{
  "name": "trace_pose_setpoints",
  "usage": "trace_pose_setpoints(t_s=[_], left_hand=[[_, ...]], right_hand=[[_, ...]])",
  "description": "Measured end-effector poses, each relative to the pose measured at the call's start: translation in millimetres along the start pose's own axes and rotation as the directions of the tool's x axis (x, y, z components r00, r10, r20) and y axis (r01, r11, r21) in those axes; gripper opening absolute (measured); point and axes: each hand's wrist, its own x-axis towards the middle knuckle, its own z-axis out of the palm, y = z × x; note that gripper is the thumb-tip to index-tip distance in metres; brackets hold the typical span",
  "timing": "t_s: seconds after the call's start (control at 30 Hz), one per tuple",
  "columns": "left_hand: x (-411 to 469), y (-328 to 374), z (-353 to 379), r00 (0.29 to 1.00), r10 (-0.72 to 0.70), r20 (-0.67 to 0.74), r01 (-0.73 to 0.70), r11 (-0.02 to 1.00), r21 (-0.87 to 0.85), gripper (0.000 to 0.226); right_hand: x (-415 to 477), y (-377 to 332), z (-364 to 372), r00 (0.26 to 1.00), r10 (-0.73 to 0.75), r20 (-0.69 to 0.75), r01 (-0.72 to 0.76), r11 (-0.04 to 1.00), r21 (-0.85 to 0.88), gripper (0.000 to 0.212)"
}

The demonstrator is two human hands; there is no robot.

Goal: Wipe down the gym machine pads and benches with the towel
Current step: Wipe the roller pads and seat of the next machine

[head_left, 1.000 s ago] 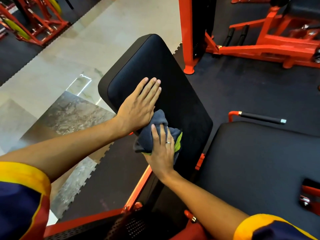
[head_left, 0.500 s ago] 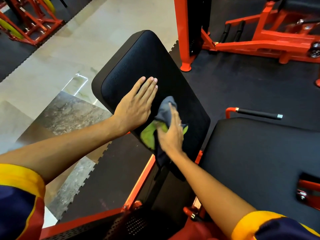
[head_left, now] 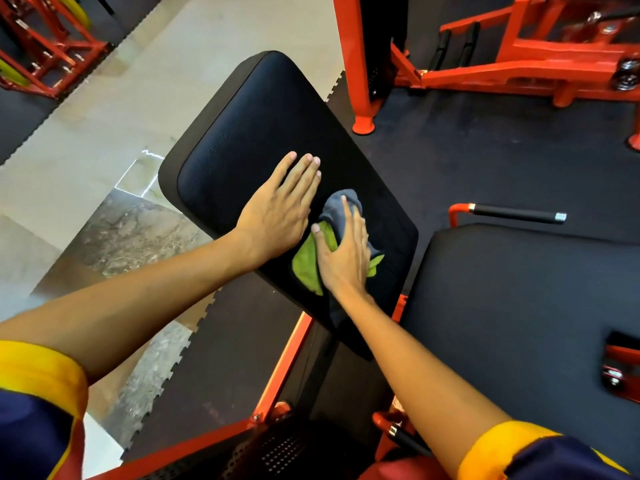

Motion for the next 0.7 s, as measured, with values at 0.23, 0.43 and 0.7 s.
trace_pose_setpoints(t_s=[0.23, 0.43, 0.7], left_hand=[[35.9, 10.8, 8.4, 0.999, 0.031, 0.023, -0.030, 0.999, -0.038, 0.065], [60.7, 17.5, 14.3, 0.998, 0.050, 0.041, -0.049, 0.999, -0.020, 0.064], [81.0, 26.0, 19.6, 0.997, 0.055, 0.057, -0.054, 0.998, -0.020, 0.064]], right_hand=[[-5.6, 72.4, -4.3, 0.924, 0.381, -0.027, -0.381, 0.925, -0.001, 0.074], [13.8, 36.0, 0.5, 0.989, 0.144, -0.016, -0.144, 0.990, 0.000, 0.075], [84.2, 89.7, -19.6, 0.919, 0.393, -0.019, -0.393, 0.919, 0.021, 0.073]])
